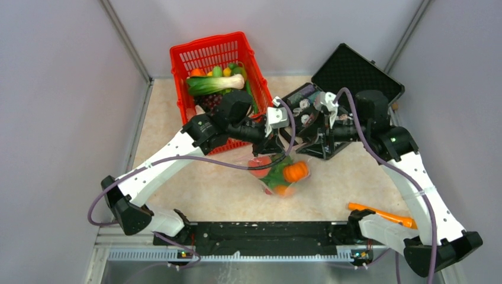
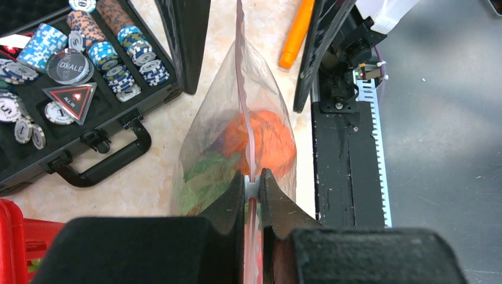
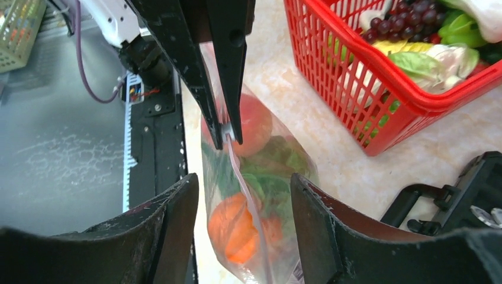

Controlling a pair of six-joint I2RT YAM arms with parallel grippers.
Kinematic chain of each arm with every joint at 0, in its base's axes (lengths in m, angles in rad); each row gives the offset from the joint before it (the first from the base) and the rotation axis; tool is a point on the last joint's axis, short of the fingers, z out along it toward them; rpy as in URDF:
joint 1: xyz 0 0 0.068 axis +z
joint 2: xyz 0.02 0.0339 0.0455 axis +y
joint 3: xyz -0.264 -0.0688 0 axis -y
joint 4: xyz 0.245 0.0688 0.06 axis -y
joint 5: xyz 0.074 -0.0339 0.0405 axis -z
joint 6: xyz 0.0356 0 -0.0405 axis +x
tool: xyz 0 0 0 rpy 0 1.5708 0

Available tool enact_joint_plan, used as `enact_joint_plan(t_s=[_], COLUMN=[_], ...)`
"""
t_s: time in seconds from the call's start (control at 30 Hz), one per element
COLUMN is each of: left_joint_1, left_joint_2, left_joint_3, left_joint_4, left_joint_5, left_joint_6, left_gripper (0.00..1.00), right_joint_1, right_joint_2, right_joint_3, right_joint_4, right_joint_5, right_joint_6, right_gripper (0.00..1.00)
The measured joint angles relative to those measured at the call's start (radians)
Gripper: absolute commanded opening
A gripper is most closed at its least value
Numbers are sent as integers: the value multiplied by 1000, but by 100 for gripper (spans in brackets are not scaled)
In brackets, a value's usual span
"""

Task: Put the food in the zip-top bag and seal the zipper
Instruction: Zip the zipper food storage bag at the center of the board.

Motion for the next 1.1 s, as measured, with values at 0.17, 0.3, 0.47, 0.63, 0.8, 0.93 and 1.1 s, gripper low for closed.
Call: enact_joint_plan(t_s=[0.17,0.3,0.47,0.63,0.8,0.93,1.1], left_joint_1=[-1,-4,-6,-6,-6,-6,-6], left_joint_2=[1,6,21,24,24,24,24], left_joint_3=[11,14,18,18,18,18,18], left_joint_4=[0,0,-1,-3,-3,-2,-3], left_joint_5=[16,24,26,26,19,14,12], left_joint_6=[0,-2,-5,-8,-13,-17,-24], left_gripper=[3,3,3,4,4,4,4], right_joint_1=[1,14,52,61,65,74,82], right_joint_2=[40,58,85,89,84,82,82], right_joint_3=[0,0,0,-1,-28,-56,-62], right_joint_4=[-45,-58,-58,-51,-13,8,22], right_joint_5=[-31,-44,-43,-38,-35,-33,-30], right_joint_6=[-55,-72,-71,-70,-52,-35,-28], right_gripper=[54,50,35,31,33,31,4])
